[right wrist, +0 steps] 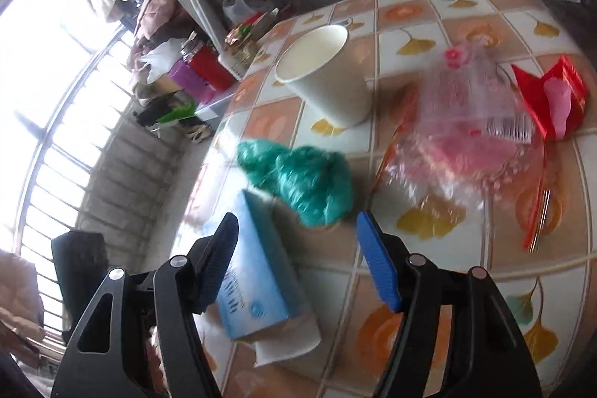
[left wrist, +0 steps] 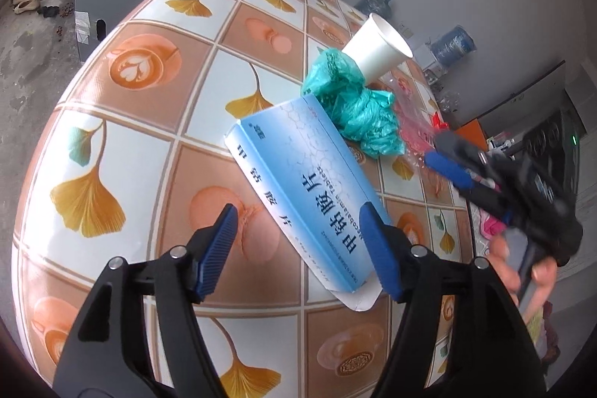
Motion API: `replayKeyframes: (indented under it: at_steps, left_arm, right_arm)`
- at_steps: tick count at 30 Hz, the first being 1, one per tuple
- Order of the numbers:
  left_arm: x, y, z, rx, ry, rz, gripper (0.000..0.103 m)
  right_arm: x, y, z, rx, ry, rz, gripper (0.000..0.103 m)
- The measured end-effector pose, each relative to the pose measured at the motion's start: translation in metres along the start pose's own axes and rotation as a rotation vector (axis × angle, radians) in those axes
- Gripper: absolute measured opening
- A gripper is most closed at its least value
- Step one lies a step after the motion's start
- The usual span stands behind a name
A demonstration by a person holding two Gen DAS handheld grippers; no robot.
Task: Collect trash
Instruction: 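Grasp the blue medicine box with the left gripper while the right gripper reaches the green bag, then lift the medicine box with the left gripper while the right gripper grasps the green bag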
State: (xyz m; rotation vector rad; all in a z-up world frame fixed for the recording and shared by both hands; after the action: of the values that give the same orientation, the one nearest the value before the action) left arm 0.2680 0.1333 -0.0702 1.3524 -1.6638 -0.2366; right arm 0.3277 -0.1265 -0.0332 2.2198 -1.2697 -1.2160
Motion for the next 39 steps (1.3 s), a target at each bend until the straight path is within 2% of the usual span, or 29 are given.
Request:
replayKeyframes:
  at_steps: [5, 6, 8, 12, 21, 25, 27, 30, 33, 39]
  left_arm:
    - [0.003, -0.003, 0.004, -0.012, -0.010, 0.003, 0.063]
    - [0.003, -0.003, 0.005, -0.013, -0.011, 0.003, 0.063]
    - [0.003, -0.004, 0.005, -0.013, -0.010, 0.010, 0.063]
    - [0.003, -0.006, 0.005, -0.010, -0.006, 0.030, 0.063]
    - [-0.001, 0.000, 0.008, -0.012, 0.015, 0.054, 0.062]
    - [0.000, 0.009, 0.014, -0.033, -0.026, 0.063, 0.062]
    - [0.003, 0.010, 0.020, -0.061, -0.050, 0.072, 0.062]
    - [0.010, 0.011, 0.029, -0.089, -0.089, 0.072, 0.066]
    - [0.022, 0.010, 0.037, -0.096, -0.141, 0.052, 0.077]
    - [0.041, 0.000, 0.051, -0.087, -0.285, -0.095, 0.079]
  right_arm:
    - [-0.008, -0.041, -0.017, -0.015, 0.092, 0.086, 0.064]
    - [-0.010, -0.046, -0.016, -0.027, 0.106, 0.100, 0.062]
    - [-0.012, -0.054, -0.013, -0.058, 0.120, 0.112, 0.043]
    - [-0.013, -0.046, 0.007, -0.094, 0.092, 0.092, 0.036]
    - [-0.004, -0.008, 0.064, -0.171, -0.147, -0.035, 0.031]
    - [-0.002, 0.013, 0.098, -0.207, -0.242, -0.089, 0.031]
    - [-0.001, 0.025, 0.110, -0.203, -0.266, -0.089, 0.031]
    - [0.007, 0.048, 0.118, -0.140, -0.253, -0.004, 0.031]
    - [0.014, 0.069, 0.117, -0.075, -0.209, 0.106, 0.031]
    - [0.018, 0.085, 0.116, -0.033, -0.150, 0.202, 0.033]
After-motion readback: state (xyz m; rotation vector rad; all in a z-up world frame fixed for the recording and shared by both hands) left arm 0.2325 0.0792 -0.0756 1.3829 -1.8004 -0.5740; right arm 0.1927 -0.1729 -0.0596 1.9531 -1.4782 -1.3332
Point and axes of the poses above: each gripper's, at about its wrist camera, not at the fingertips, and y roughly against the way its jaws point, x to its right, z to its underside, the point moved 1 cm from there along -y, roughly the way its jaws point, and after that the axes turned 11 degrees about x, right-handed, at the moved point
